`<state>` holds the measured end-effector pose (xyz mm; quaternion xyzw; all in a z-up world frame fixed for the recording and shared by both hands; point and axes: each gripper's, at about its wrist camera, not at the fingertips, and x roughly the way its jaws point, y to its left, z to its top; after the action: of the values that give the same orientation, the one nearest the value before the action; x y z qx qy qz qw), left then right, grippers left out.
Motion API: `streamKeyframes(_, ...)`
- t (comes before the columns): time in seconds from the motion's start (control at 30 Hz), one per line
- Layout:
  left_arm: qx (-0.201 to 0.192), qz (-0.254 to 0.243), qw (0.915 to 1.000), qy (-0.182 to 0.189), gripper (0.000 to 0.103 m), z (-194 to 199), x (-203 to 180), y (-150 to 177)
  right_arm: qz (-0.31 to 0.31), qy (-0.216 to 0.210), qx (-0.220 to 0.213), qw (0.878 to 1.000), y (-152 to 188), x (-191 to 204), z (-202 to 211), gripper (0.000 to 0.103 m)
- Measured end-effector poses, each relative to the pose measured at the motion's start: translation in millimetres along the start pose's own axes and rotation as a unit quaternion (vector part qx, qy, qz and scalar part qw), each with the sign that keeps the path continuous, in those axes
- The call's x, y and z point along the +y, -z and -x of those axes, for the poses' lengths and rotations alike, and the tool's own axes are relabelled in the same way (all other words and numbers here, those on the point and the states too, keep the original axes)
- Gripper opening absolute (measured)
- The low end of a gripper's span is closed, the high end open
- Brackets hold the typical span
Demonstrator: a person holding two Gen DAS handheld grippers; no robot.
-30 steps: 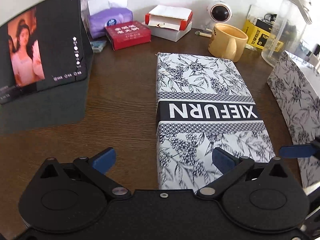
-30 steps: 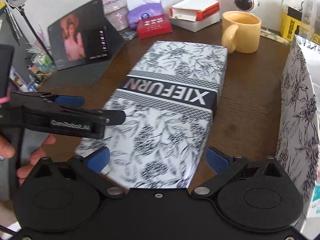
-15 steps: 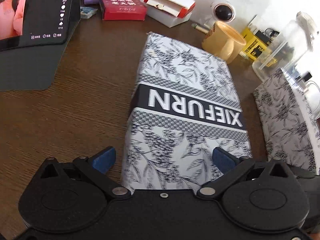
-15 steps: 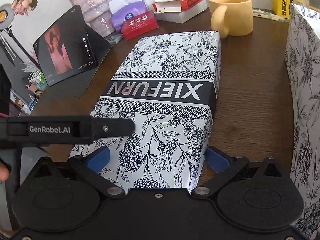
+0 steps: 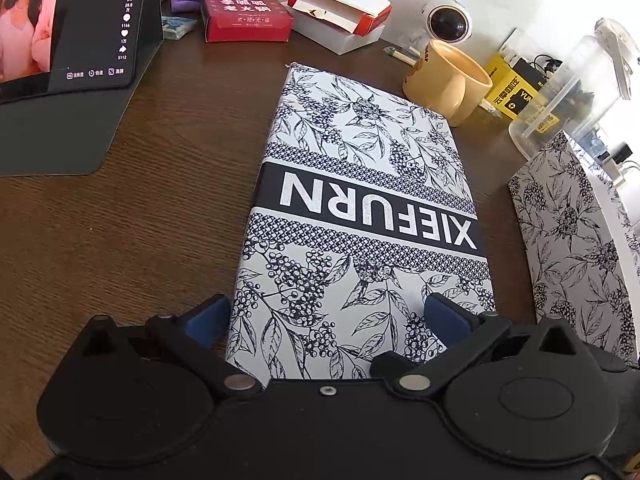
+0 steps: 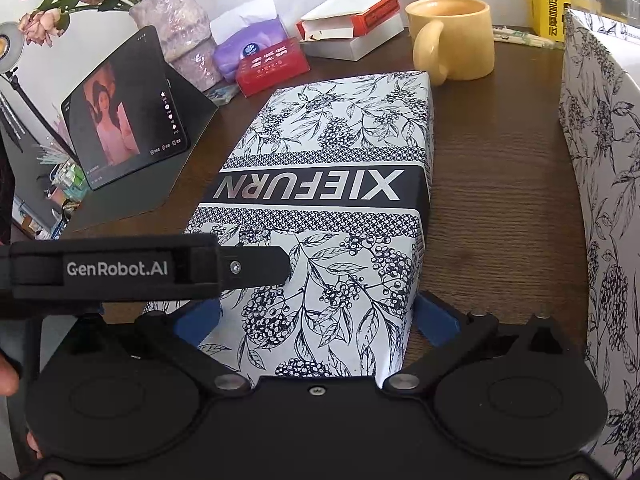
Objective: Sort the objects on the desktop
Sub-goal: 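Close the left gripper on one lid end while the right gripper grips the other, then lift the XIEFURN lid with both grippers and carry it over the storage box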
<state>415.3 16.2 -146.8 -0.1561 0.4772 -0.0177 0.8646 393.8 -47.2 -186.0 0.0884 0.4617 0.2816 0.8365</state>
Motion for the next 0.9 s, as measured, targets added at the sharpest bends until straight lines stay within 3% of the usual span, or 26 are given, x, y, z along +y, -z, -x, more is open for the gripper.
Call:
streamKeyframes(0.53,-0.046,-0.009,0.9987,-0.022,0.103,62.2,-16.7,28.5,0.023,-0.025,-0.024,0.999,18.5,19.2,60.9,0.103)
streamKeyframes(0.9,-0.087,0.0,0.9958,-0.029,0.102,128.9,-29.6,73.7,0.045,-0.037,-0.049,0.997,50.5,40.5,131.0,0.103)
